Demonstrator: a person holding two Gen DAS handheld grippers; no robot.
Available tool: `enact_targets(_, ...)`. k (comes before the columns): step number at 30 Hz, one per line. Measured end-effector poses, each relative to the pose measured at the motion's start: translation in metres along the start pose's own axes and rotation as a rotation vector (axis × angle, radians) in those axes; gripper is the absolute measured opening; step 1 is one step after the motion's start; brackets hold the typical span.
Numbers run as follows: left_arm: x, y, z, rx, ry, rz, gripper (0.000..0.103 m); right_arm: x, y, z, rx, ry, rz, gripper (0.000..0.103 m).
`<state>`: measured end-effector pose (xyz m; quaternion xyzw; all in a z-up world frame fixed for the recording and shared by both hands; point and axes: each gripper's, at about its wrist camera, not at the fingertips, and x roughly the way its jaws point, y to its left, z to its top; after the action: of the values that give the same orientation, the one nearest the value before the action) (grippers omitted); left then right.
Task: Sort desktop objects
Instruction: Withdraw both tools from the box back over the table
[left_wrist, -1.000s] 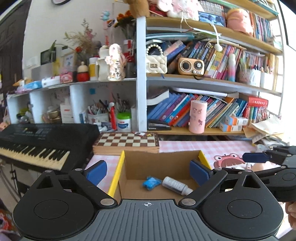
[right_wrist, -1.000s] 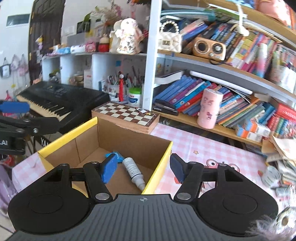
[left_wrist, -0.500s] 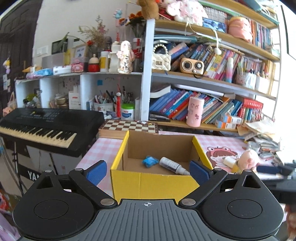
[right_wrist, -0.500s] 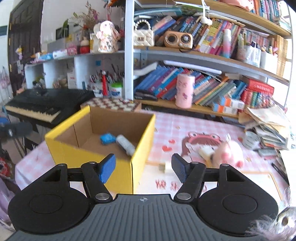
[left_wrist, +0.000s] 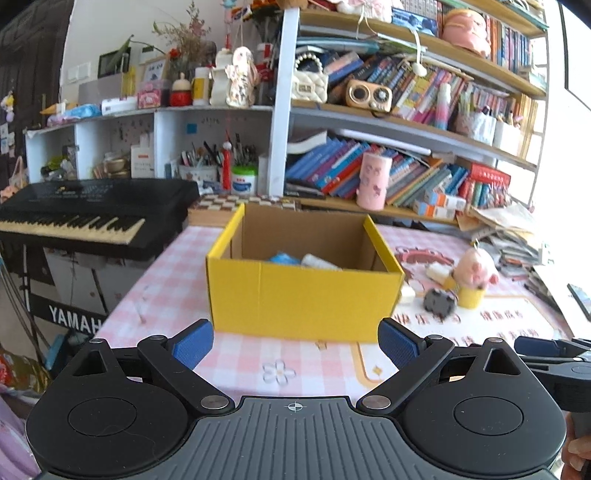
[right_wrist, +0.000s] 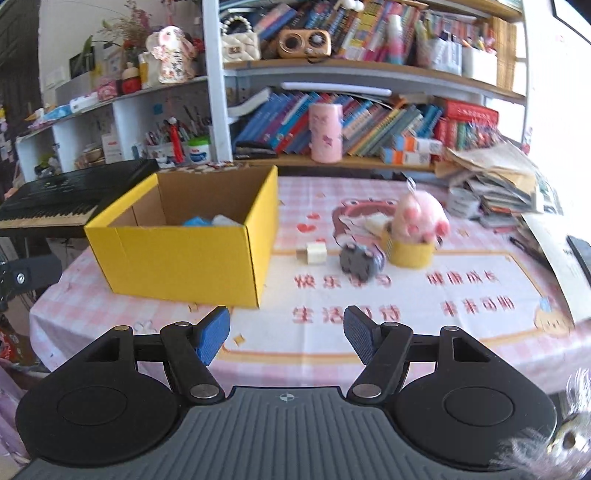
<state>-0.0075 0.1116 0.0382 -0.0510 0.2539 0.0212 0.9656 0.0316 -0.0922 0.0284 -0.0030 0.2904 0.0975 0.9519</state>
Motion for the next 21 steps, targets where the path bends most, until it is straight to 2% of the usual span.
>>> enact_targets(8,0.000,-0.013,-0.015,0.028,0.038,-0.058,0.098,-0.010,0.000,-0.021,-0.009,0.040,-0.020,0.067)
enact_targets(16,0.003,-0.038,-0.024,0.110,0.070,-0.134,0.098,-0.020,-0.009,-0.030,-0.005,0.056,-0.060,0.069)
enact_targets(21,0.005,-0.047,-0.028,0.139,0.085,-0.154,0.098,-0.023,-0.015,-0.034,0.007,0.064,-0.087,0.070)
